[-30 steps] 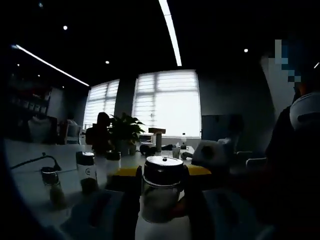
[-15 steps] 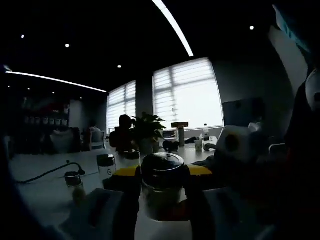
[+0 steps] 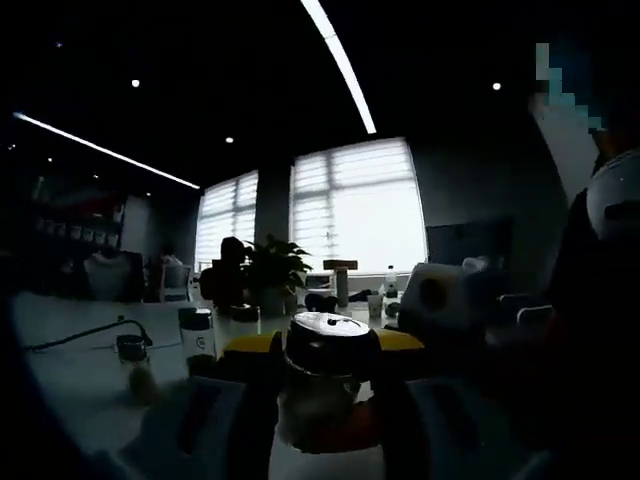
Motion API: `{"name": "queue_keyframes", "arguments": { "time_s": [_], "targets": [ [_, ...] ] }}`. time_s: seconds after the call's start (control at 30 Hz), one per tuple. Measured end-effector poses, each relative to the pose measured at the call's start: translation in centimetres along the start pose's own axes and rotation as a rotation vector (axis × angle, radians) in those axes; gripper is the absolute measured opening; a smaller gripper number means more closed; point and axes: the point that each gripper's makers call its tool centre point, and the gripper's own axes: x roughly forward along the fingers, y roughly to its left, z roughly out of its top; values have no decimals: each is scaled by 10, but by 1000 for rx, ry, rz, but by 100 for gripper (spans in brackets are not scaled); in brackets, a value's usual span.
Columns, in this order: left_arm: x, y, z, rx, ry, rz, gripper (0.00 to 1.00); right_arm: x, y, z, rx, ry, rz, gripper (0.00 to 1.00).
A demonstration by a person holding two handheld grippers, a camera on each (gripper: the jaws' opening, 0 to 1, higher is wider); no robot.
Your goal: Rotate the seasoning bottle until the label or dispensing opening points toward the visible target arrow and the bottle remains upright within the marked orientation range
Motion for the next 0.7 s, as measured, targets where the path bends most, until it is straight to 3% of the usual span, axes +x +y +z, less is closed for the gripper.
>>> {"name": "queue_keyframes", "arguments": {
  "time_s": [0.03,0.1,0.17,0.27,0.33,0.37,0.4,0.5,0.6,0.7],
  "targets": [
    [2,4,0,-1,4,62,35,1,-6,-2,56,-1,-49,33],
    [3,9,-4,15,22,115,35,2,-11,-6,113,14,-110,33],
    [6,10,-6,17,26,125,34,2,-13,-9,146,30,-161,34],
    [5,14,-5,-23,25,127,34,2,-10,-8,131,20,-147,34],
    [-2,15,0,-9,14,101,33,5,-6,-2,40,-11,-73,35],
    [-3,16,2,-44,6,81,33,5,-4,0,17,-20,-44,35],
    [-6,17,4,-113,3,56,32,4,0,2,18,-35,8,35],
    [-10,16,10,-129,-12,-12,32,1,9,7,73,-74,120,35],
    [-9,3,14,-80,-21,-94,32,0,12,8,87,-88,153,36],
    [-7,3,9,-86,-6,-98,32,-1,13,4,112,-61,154,35]
  ]
}}
